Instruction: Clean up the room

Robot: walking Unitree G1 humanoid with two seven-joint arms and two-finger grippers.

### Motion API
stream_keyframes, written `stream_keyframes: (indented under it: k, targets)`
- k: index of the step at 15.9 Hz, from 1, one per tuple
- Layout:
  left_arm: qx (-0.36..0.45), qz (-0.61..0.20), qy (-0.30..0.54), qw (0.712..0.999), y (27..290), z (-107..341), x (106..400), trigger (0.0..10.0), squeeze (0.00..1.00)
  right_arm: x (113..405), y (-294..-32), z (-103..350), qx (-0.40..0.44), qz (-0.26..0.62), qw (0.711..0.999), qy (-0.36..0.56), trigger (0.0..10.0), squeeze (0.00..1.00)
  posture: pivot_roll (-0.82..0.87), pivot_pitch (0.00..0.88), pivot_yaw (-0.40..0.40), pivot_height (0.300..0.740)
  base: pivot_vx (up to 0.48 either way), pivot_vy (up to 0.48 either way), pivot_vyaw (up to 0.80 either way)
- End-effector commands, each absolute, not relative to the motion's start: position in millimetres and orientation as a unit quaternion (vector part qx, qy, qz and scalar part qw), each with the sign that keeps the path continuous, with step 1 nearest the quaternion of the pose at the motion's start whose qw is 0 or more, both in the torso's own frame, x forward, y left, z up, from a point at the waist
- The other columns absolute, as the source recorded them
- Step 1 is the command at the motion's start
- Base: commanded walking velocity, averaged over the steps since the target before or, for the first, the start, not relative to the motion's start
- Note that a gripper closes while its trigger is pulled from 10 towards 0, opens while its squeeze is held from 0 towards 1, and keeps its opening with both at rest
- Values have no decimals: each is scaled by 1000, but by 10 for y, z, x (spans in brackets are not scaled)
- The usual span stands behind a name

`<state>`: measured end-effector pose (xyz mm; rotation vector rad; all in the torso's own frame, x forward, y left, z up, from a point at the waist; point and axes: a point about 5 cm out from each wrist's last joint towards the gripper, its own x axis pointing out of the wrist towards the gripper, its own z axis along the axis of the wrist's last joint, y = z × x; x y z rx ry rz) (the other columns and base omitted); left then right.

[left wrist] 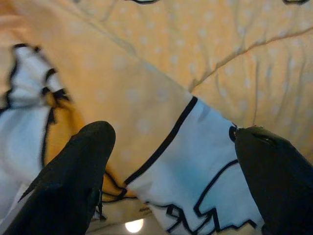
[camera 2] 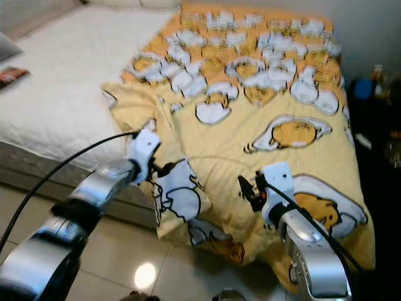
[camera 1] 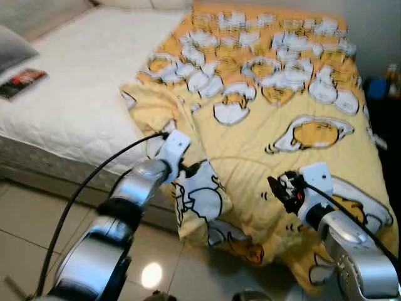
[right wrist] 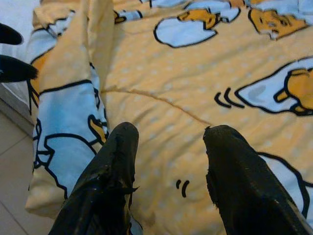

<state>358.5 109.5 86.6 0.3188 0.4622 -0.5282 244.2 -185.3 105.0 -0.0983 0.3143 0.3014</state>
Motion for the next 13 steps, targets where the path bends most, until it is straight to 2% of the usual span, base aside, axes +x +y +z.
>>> stream_keyframes:
  k: [1,4,5,11,12,13]
  targets:
    - [169,-251,232,924,1123,818,3588,10000,0,2433,-1836,1131,-50,153,976,149,10000,0,-261,189,61,740,0,0,0]
    - [197,-228,237,924,1069,780,3623,10000,0,2427,-1787,1243,-52,156,976,142,10000,0,-296,282,86,740,0,0,0]
    - [233,-216,230,920,1046,768,3640,10000,0,2384,-1758,1322,-58,164,975,141,10000,0,-322,334,98,740,0,0,0]
    - [268,-141,220,927,1185,781,3682,10000,0,2179,-1751,1451,-49,142,978,143,10000,0,-368,407,128,740,0,0,0]
    - [270,-133,221,928,1213,777,3682,6431,0,2154,-1732,1461,-47,142,978,145,10000,0,-369,409,129,740,0,0,0]
    - [264,-116,222,932,1260,784,3690,2353,0,2116,-1715,1470,-46,143,978,146,10000,0,-374,415,133,740,0,0,0]
